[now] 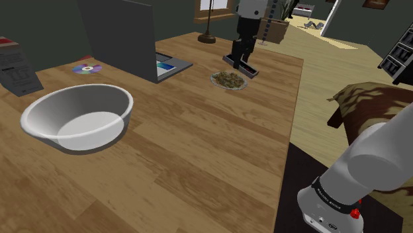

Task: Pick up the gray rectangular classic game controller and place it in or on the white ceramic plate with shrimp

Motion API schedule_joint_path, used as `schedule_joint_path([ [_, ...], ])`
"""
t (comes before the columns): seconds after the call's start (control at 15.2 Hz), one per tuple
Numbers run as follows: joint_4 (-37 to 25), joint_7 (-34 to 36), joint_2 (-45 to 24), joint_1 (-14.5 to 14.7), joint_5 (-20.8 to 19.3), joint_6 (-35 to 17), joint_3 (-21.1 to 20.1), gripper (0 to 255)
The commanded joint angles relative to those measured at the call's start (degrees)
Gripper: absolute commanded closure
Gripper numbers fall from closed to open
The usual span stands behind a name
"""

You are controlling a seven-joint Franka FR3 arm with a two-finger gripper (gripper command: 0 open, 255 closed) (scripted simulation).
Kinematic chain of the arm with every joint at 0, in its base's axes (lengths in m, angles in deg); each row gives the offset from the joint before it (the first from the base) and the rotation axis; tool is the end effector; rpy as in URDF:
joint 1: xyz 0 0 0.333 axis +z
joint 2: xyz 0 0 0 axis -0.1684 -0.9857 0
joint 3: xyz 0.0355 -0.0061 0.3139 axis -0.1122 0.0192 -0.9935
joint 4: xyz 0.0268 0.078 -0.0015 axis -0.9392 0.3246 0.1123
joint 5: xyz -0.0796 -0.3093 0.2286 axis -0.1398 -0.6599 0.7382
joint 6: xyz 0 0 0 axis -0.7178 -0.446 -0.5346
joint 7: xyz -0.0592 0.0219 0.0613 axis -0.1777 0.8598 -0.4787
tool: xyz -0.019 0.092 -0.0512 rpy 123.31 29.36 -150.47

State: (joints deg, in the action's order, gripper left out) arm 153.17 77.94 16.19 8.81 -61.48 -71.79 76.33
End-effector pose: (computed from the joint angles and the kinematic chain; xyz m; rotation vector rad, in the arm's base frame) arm 0.5036 0.0337 0.5593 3.1224 0.3228 -0.0635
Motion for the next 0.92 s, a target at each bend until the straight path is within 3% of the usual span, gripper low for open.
schedule_joint_path([
  [0.0,-3.7,-1.3,-3.7,-0.6,-0.4,0.0,0.7,255],
  [0.4,-18.4,-5.1,-15.9,-2.6,-1.1,2.5,2.7,255],
  [0.86,-12.7,-5.1,-15.7,-2.6,-1.2,-3.0,2.7,255],
])
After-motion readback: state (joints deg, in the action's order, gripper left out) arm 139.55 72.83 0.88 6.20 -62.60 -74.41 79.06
